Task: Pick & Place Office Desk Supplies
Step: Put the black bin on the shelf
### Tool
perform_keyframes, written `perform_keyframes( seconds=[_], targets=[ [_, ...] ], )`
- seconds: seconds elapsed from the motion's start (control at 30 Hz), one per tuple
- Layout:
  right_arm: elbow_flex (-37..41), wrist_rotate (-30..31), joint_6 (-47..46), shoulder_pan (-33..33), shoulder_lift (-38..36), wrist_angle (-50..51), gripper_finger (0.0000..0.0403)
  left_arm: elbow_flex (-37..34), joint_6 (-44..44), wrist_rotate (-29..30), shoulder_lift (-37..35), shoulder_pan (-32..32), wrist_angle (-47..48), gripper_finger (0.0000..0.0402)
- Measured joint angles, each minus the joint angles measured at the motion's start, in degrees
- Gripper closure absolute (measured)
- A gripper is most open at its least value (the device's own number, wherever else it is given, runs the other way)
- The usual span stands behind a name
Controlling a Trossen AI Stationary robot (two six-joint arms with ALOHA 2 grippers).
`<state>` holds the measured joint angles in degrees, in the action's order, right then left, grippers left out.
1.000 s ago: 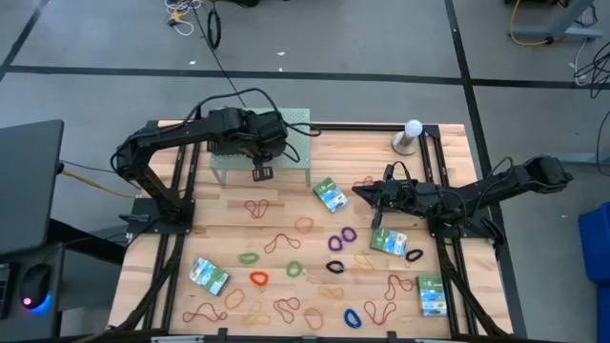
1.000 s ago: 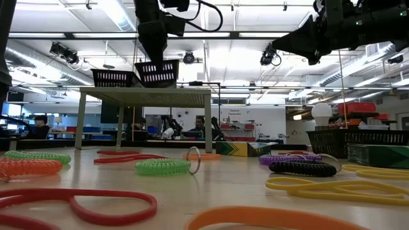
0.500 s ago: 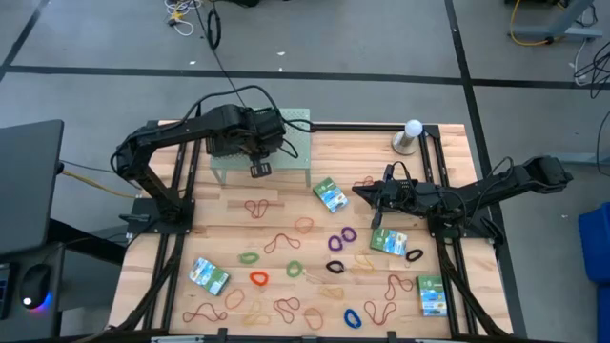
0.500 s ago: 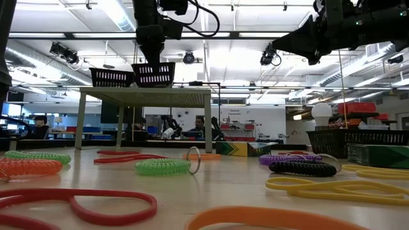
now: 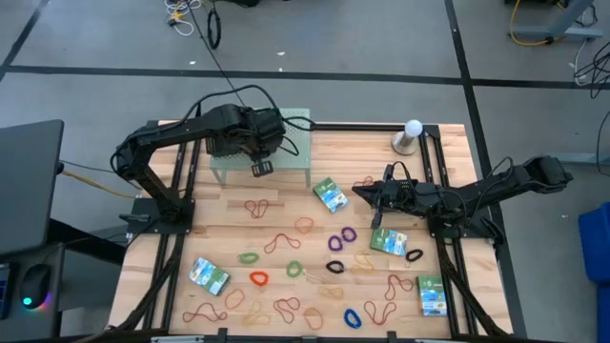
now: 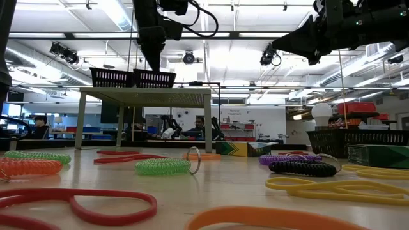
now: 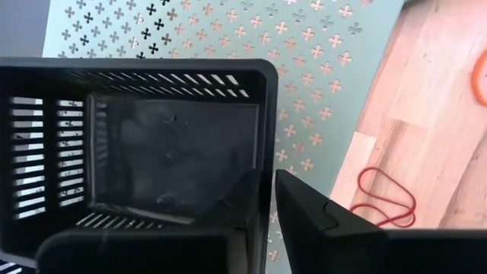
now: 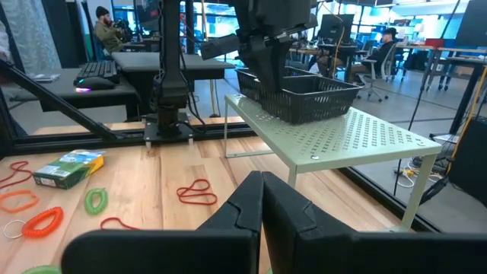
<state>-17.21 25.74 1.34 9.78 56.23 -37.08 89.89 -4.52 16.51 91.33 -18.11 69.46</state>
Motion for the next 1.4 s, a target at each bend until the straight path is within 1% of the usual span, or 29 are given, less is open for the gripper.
perform_keyframes(
  seconds=[0.4,0.53,0.6,0.73,0.83,0.9,0.97,1.07,1.17,1.3,1.4],
  targets=[
    [0.0,-0.01,0.02,0.02,0.0,-0.01,0.0391,0.62,0.97,2.86,-0.24,0.88,1.32,0.0292],
    [0.0,0.0,0.02,0.01,0.0,-0.01,0.0391,3.3,3.83,3.08,-0.85,0.19,1.91,0.0281],
    [0.0,-0.01,0.02,0.02,0.0,-0.02,0.0391,4.79,5.73,4.1,-1.68,-0.39,2.41,0.0276],
    [0.0,0.0,0.11,0.01,0.0,0.0,0.0391,5.13,10.84,6.65,-4.07,-3.16,7.82,0.0273],
    [0.0,-0.01,0.46,0.02,0.0,0.02,0.0391,2.78,13.95,10.14,-6.13,-5.85,11.29,0.0284],
    [0.0,-0.01,0.48,0.01,0.0,-0.02,0.0391,0.27,15.04,10.67,-8.12,-8.18,10.15,0.0302],
    [0.0,-0.01,0.59,0.0,0.0,0.0,0.0391,-3.32,14.97,10.67,-10.67,-10.65,7.4,0.0324],
    [0.0,-0.01,0.59,0.02,0.0,0.0,0.0391,-9.61,13.64,10.25,-14.73,-14.48,0.72,0.0361],
    [0.0,-0.01,0.59,0.02,0.0,0.0,0.0391,-15.21,11.6,7.87,-17.47,-17.9,-5.27,0.0392],
    [0.0,-0.01,0.57,0.02,0.0,-0.02,0.0391,-19.59,9.78,4.56,-18.21,-19.9,-12.94,0.0394],
    [0.0,-0.01,0.49,0.02,0.0,-0.02,0.0391,-20.94,7.71,3.96,-17.86,-19.82,-17.16,0.0393]
  ],
)
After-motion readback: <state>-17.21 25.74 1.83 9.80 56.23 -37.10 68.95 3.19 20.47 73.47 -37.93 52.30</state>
